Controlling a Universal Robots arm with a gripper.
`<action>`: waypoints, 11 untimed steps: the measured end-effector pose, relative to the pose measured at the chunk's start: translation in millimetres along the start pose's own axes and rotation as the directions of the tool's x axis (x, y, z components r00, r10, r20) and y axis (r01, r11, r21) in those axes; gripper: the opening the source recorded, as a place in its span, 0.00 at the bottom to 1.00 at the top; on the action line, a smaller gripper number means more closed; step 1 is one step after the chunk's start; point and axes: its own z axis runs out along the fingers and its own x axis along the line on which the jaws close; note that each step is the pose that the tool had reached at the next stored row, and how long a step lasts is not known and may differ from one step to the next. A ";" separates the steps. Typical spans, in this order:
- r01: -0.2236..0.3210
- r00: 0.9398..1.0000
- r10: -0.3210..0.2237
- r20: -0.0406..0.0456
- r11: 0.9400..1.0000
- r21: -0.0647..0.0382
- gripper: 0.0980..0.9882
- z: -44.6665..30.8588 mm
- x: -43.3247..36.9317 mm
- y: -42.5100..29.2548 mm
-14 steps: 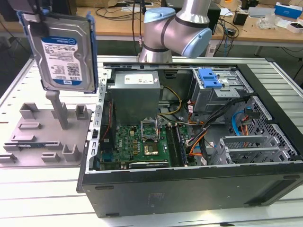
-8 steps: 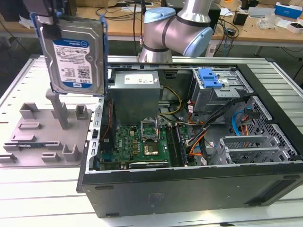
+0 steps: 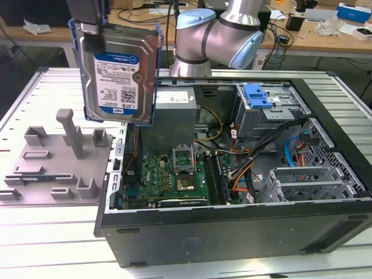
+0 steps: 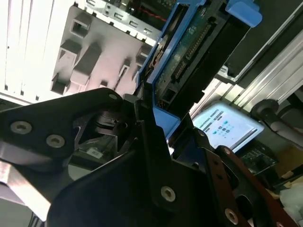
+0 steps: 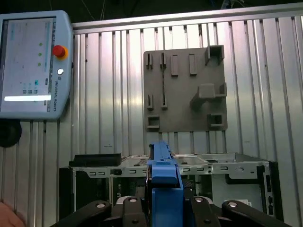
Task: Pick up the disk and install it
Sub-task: 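Pick up the disk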
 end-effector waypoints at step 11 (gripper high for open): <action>0.010 0.998 -0.011 -0.066 1.000 -0.013 0.30 -6.2 3.8 -52.6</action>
